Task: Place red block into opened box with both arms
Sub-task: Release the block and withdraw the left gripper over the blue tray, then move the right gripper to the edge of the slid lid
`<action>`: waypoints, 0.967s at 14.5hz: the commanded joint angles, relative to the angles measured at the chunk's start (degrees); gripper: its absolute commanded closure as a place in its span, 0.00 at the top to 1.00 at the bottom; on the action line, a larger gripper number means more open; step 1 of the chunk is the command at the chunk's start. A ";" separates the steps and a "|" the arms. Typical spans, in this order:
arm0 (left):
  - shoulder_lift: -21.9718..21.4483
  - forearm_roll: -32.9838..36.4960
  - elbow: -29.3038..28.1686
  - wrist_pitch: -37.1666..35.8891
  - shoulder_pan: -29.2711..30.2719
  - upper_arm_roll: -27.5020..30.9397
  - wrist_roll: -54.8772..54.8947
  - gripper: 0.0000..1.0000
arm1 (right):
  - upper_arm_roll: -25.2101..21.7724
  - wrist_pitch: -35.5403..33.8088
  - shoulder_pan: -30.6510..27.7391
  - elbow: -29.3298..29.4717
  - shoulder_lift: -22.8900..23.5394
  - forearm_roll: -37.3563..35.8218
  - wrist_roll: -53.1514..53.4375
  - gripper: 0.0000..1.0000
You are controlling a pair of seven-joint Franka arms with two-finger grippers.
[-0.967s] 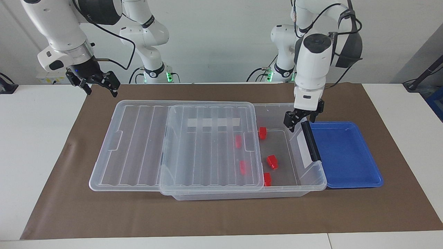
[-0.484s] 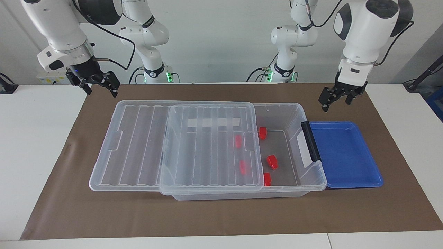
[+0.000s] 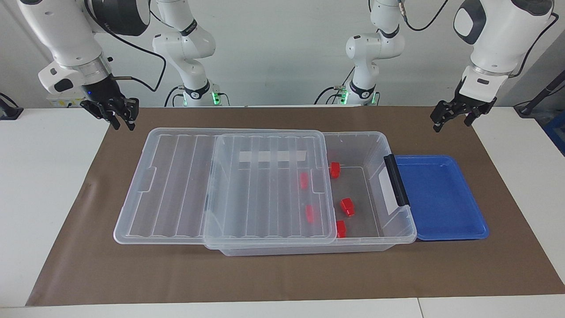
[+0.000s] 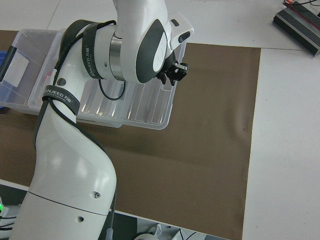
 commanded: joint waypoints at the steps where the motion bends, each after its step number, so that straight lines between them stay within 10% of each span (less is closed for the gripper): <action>1: -0.94 -2.14 -0.41 0.53 -0.05 0.13 0.96 1.00 | -0.02 7.41 -1.86 -3.95 1.26 0.76 -5.94 0.00; 14: -1.38 -6.18 -1.65 1.86 -1.37 0.05 1.23 1.00 | 0.68 22.11 -2.48 -3.61 12.95 5.23 -10.09 0.00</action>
